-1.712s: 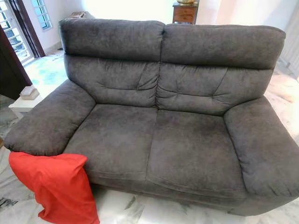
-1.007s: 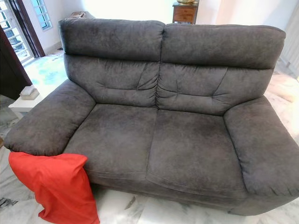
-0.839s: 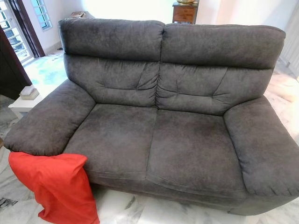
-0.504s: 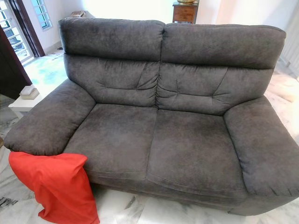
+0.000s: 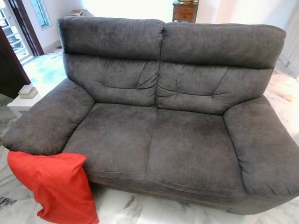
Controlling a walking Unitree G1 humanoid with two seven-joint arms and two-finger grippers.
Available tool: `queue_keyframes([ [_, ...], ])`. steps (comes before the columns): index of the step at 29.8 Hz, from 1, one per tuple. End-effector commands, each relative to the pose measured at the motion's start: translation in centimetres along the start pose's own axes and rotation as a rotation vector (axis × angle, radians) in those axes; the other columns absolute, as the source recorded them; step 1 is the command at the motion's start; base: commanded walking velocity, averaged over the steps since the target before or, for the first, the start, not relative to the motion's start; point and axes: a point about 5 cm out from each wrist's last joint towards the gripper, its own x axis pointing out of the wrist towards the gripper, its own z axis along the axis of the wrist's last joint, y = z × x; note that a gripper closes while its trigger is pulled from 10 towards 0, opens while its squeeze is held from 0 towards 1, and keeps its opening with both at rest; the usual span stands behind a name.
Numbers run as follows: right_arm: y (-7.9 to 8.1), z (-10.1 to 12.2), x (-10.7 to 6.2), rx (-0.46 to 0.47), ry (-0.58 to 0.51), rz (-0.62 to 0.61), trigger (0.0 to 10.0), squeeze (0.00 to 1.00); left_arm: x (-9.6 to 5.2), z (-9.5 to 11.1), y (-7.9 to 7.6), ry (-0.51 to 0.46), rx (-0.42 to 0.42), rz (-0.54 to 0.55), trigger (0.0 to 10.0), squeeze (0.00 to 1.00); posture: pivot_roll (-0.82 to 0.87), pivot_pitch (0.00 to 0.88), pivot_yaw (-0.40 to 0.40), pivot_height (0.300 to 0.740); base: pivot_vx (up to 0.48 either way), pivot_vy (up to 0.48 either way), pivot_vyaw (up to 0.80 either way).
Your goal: Move the pillow to the sofa from floor
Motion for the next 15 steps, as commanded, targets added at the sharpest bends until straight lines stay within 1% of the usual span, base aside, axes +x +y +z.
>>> queue_keyframes([
  [1,-0.3,-0.2,-0.1,0.001,0.012,-0.007,10.0,0.00,0.0,-0.3,-0.1,0.020,-0.010,0.003,10.0,0.00,0.15,0.059,0.013,0.740,0.000,0.000,0.00],
  [7,-0.3,-0.2,-0.1,0.001,0.015,-0.008,10.0,0.00,0.3,0.3,-0.7,0.012,-0.011,-0.003,10.0,0.00,0.15,0.061,0.013,0.740,0.000,0.000,0.00],
  [11,-0.3,-0.3,-0.1,0.003,0.017,-0.008,10.0,0.00,0.6,1.1,-1.2,-0.001,-0.008,-0.007,10.0,0.00,0.15,0.062,0.016,0.740,0.000,0.000,0.00],
  [15,-0.2,-0.4,-0.1,0.005,0.018,-0.006,10.0,0.00,0.7,1.3,-1.4,0.000,-0.005,-0.007,10.0,0.00,0.15,0.062,0.018,0.740,0.000,0.000,0.00],
])
